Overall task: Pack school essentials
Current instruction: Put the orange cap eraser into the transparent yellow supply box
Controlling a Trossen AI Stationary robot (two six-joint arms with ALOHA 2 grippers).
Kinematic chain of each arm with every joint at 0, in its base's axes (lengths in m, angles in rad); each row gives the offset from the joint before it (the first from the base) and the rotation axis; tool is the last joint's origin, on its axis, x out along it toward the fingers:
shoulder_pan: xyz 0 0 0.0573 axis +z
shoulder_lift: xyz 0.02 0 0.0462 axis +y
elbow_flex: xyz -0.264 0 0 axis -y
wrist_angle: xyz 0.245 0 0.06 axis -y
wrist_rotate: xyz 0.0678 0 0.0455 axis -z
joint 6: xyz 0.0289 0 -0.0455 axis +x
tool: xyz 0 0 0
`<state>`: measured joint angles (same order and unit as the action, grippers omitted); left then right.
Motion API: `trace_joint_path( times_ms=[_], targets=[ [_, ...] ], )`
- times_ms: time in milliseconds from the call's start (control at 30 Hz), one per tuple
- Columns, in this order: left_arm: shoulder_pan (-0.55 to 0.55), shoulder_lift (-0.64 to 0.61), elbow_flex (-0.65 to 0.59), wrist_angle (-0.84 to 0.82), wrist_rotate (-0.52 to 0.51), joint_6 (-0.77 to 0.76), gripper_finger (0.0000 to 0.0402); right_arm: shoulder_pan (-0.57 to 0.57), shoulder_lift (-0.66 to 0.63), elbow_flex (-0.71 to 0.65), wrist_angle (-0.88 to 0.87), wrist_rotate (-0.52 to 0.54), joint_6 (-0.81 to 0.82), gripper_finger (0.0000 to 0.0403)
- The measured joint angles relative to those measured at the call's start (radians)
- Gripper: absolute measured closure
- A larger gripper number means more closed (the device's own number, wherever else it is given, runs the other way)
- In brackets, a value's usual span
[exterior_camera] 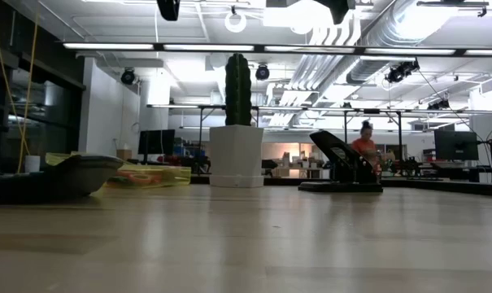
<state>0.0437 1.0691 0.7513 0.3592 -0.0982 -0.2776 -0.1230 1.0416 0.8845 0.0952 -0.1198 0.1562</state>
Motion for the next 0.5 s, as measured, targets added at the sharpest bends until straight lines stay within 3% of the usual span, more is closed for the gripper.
trace_joint_path(
  times_ms=[500],
  targets=[
    [-0.001, 0.0, 0.0, -0.001, 0.008, 0.026, 0.0189, 0.0, 0.0, 0.0, 0.0, -0.009, 0.009, 0.0197]
  ],
)
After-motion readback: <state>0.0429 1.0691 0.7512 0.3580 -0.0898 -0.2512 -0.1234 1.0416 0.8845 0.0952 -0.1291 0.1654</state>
